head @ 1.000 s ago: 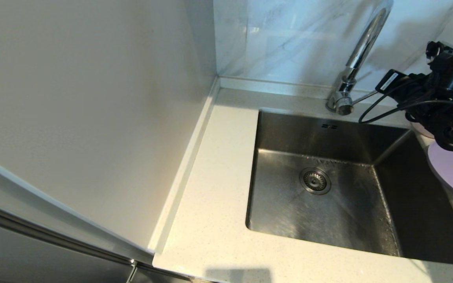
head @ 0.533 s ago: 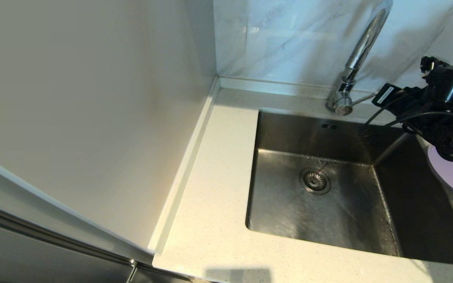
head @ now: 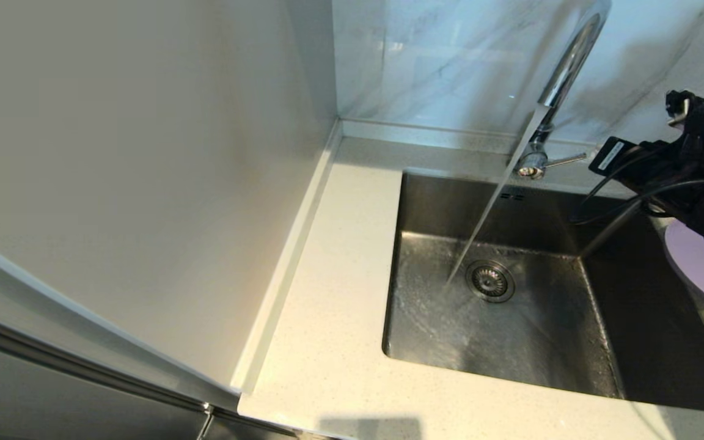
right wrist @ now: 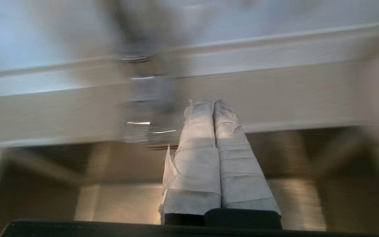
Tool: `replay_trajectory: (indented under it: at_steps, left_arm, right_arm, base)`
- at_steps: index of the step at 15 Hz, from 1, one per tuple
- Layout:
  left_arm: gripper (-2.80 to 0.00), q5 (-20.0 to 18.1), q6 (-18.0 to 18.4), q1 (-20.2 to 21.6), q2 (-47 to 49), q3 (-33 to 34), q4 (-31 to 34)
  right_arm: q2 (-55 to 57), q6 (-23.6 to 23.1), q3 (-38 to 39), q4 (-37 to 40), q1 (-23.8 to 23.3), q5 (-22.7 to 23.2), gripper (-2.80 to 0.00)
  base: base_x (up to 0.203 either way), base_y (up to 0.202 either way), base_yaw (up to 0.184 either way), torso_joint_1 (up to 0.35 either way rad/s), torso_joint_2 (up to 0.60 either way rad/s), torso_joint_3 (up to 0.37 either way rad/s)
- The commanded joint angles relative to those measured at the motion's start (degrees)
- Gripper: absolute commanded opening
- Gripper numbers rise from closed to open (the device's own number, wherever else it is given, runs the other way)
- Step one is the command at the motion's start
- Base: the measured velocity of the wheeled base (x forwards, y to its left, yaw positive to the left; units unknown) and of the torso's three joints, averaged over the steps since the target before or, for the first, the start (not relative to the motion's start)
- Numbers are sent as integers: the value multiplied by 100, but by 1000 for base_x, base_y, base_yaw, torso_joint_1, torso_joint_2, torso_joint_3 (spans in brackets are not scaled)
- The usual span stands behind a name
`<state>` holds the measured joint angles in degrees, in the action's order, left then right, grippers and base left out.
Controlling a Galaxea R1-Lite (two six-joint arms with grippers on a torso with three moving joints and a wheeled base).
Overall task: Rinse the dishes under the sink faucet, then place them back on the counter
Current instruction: Put a bowl into the sink, then pick up the bowl
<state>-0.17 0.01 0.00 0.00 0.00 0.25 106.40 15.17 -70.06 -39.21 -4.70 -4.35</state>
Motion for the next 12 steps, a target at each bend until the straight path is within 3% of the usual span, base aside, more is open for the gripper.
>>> replay_trajectory:
  at_steps: [1,5,9,12]
  left_arm:
    - [-280,-4,-1,0,0,0,1]
    - [-280,0,-1,0,0,0,1]
    - [-280,0,-1,0,0,0,1]
    - [-280,-8,-1,0,0,0,1]
  right_arm:
    - [-219,-578,29,231,-376,-339,-280]
    - [-1478,-1165,410,2005,-904,-187,-280]
    - [-2251,-1276,-59,5387,-1252,580,-280]
    - [-2001,-1124,-313,6045,-1418,836,-280]
  base:
    - [0,0,0,0,0,0]
    - [0,0,0,0,0,0]
    - [0,0,0,0,0,0]
    - [0,0,0,0,0,0]
